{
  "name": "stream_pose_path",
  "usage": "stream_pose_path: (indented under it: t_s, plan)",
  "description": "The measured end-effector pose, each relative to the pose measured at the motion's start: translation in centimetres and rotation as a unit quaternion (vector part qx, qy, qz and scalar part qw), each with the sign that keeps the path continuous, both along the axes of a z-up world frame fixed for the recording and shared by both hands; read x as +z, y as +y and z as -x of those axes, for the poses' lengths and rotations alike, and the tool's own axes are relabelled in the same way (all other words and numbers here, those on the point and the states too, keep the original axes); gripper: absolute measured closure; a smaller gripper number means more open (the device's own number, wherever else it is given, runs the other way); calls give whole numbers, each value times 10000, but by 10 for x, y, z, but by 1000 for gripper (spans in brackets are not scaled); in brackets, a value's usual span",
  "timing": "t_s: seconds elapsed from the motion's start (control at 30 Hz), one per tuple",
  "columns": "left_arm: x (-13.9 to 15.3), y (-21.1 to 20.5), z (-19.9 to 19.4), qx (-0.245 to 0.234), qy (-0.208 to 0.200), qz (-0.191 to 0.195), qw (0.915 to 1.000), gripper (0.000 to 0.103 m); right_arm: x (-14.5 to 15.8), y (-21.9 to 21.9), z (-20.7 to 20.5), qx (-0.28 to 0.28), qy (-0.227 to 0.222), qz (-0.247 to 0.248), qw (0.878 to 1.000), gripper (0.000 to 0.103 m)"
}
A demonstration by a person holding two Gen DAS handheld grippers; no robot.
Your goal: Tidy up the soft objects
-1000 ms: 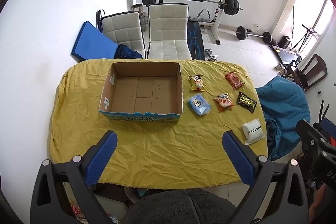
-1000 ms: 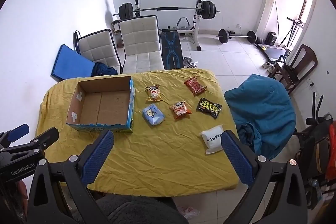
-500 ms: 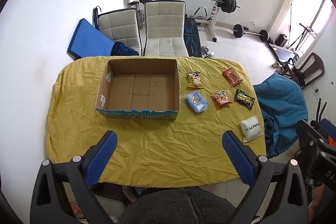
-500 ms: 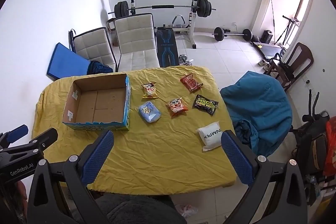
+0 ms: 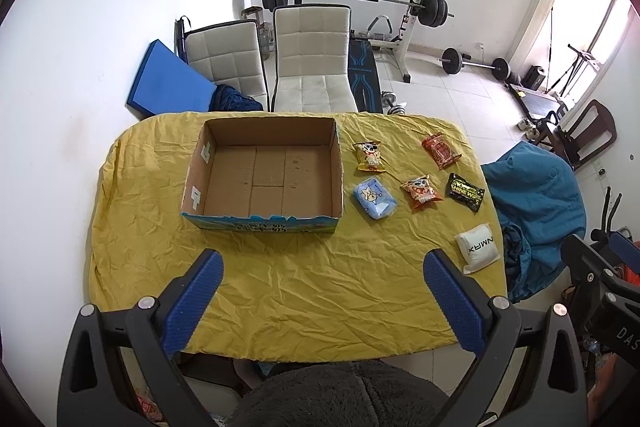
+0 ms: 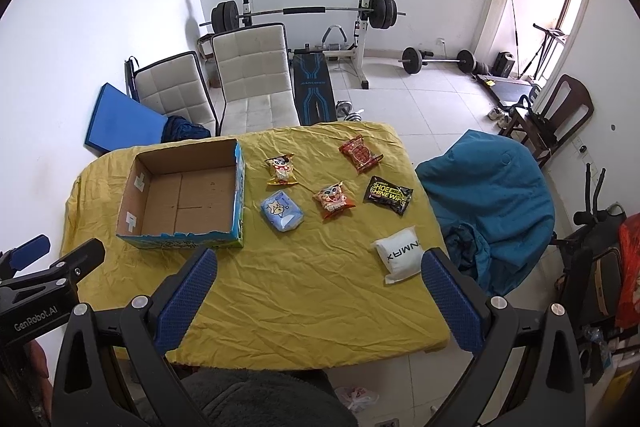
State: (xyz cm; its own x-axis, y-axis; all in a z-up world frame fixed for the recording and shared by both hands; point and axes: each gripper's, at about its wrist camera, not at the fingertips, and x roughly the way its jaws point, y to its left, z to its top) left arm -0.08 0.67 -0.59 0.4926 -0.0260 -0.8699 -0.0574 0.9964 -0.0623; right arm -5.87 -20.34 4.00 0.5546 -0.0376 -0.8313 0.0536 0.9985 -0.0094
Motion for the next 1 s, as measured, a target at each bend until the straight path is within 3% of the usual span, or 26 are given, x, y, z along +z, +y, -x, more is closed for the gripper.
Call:
stream_pose_path:
  t_s: [1.0]
  plan:
    - [6,3,-3,24,-98,-18,9999,0,4,10,-7,32,-56,63,10000,0]
